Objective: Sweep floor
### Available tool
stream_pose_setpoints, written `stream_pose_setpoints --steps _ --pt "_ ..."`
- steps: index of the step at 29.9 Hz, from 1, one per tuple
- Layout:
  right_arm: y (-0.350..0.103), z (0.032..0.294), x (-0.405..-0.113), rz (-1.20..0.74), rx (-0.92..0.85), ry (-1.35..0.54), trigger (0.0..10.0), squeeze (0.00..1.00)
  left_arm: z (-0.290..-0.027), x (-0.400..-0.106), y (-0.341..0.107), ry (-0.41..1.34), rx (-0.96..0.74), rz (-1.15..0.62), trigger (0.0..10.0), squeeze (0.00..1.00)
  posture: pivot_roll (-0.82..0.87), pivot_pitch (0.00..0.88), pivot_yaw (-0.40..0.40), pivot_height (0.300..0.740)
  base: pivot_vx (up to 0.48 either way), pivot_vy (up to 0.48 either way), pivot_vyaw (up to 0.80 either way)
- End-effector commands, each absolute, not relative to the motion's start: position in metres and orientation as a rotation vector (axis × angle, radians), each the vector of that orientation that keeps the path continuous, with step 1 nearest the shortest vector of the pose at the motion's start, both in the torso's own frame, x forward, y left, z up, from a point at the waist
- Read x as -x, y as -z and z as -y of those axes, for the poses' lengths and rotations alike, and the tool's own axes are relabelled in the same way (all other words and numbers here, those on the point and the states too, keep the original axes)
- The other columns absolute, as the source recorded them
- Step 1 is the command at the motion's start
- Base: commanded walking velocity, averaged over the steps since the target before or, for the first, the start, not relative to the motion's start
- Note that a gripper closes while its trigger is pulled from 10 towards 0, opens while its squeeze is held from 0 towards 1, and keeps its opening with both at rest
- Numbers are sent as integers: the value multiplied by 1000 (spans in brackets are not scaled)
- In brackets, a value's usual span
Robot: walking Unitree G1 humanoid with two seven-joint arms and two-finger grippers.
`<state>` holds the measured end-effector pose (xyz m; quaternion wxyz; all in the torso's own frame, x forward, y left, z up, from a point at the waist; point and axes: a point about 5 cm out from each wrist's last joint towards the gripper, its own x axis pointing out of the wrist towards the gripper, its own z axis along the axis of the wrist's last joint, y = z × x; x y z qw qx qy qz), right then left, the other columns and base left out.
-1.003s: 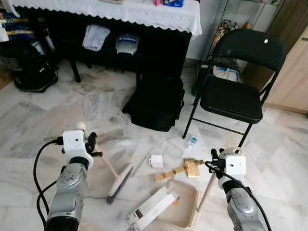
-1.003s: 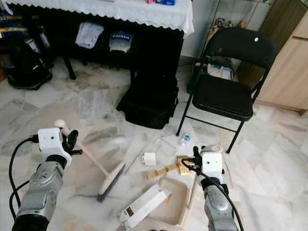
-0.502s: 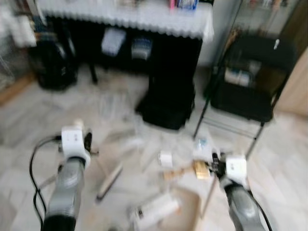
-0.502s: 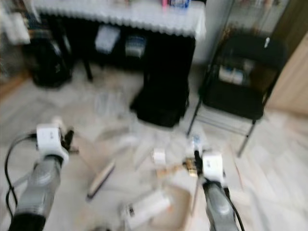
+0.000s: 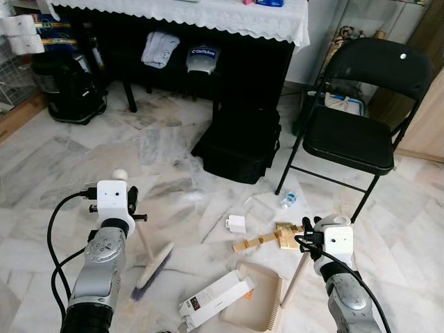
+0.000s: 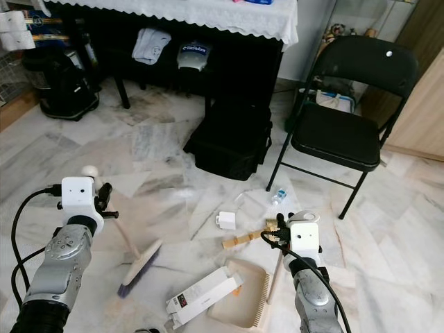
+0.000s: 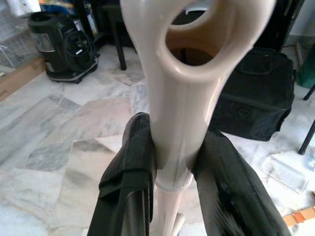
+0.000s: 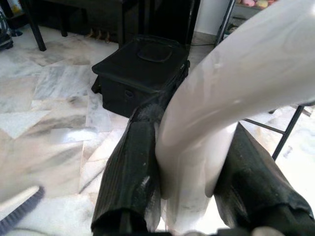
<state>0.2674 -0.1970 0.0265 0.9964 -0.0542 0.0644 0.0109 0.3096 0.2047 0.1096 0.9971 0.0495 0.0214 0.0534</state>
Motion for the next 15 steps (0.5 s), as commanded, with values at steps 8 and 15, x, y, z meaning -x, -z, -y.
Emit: stream_pose_setpoints --steps 8,15 --pt "-26 200 -265 -133 120 -29 10000 0 -205 -311 -120 -103 -110 -2 10000 0 -29 101 -53 740 -363 0 0" --pt "-26 199 -265 -136 120 -34 10000 0 -210 -311 -118 -151 -160 -43 10000 0 -28 102 -53 740 -132 0 0"
